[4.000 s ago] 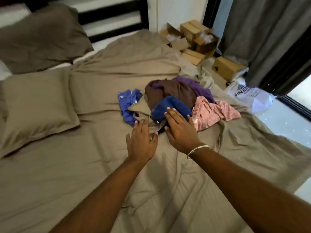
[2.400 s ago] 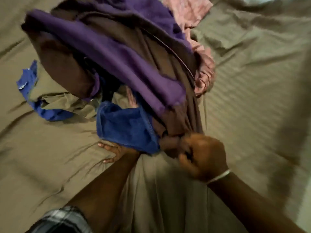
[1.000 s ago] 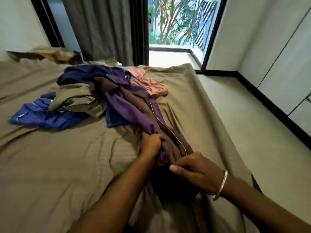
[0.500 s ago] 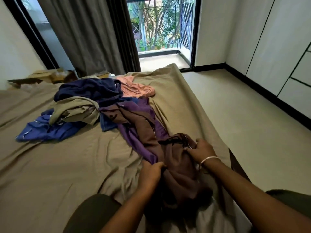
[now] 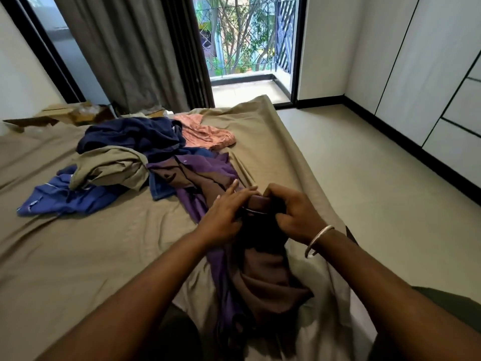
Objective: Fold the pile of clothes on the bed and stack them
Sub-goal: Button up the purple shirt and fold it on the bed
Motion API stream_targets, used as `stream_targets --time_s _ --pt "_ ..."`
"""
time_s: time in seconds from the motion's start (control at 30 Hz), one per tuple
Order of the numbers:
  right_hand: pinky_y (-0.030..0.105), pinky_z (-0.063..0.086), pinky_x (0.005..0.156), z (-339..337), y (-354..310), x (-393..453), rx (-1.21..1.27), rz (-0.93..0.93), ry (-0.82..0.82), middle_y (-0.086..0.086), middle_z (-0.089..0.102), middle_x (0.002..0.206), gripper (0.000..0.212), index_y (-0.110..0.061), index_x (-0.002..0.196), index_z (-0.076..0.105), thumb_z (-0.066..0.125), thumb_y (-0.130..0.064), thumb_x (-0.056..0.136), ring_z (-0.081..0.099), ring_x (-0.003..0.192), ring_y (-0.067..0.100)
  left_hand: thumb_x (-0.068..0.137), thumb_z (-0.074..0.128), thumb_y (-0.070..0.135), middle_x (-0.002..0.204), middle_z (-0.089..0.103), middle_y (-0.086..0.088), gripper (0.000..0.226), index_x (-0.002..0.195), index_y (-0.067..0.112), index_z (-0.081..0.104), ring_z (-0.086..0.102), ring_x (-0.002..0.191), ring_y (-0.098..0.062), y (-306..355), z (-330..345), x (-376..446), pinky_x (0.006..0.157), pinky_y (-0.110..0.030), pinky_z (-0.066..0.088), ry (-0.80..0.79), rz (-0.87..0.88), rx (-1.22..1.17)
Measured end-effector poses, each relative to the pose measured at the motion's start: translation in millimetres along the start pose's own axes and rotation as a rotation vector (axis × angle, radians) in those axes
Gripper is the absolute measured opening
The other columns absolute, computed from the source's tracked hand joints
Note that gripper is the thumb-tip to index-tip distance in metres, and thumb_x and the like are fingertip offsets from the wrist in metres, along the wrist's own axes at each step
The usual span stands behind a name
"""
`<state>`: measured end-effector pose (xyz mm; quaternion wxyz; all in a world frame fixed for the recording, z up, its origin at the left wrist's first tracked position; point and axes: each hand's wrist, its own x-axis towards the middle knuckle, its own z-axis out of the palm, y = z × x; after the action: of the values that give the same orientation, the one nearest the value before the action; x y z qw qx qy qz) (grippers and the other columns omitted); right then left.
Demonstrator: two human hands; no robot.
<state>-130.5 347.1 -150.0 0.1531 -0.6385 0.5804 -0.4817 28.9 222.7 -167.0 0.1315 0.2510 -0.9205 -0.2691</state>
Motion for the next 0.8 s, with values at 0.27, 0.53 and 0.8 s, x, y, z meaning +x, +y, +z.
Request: stream_targets --time_s 0.27,0.53,0.8 --pt "0.032 0.041 0.072 -59 -55 64 -0.114 0.209 -0.259 0.001 0.058 0.086 0.023 -0.013 0.093 0.056 0.072 -0.025 0.083 0.053 0.084 0.018 0.084 0.072 0.022 0.086 0.059 0.012 0.019 0.099 0.025 0.060 0.058 0.077 -0.007 18 -82 26 0.063 -0.024 0.037 0.249 0.215 0.190" --pt "0.041 0.050 0.074 -99 -78 115 -0.662 -0.097 -0.033 -0.003 0.055 0.086 0.031 -0.030 0.084 0.047 0.072 -0.015 0.075 0.057 0.083 0.027 0.083 0.076 0.018 0.072 0.064 0.000 0.017 0.093 0.022 0.062 0.054 0.067 -0.011 36 -150 38 0.059 -0.024 0.041 0.176 -0.028 -0.048" --pt "0.036 0.049 0.069 -131 -122 146 -0.781 -0.300 0.073 0.000 0.058 0.087 0.023 -0.023 0.098 0.056 0.068 -0.014 0.080 0.057 0.079 0.026 0.084 0.075 0.023 0.094 0.073 -0.007 0.016 0.098 0.018 0.072 0.066 0.090 -0.021 52 -195 41 0.070 -0.027 0.045 -0.028 -0.036 0.306"
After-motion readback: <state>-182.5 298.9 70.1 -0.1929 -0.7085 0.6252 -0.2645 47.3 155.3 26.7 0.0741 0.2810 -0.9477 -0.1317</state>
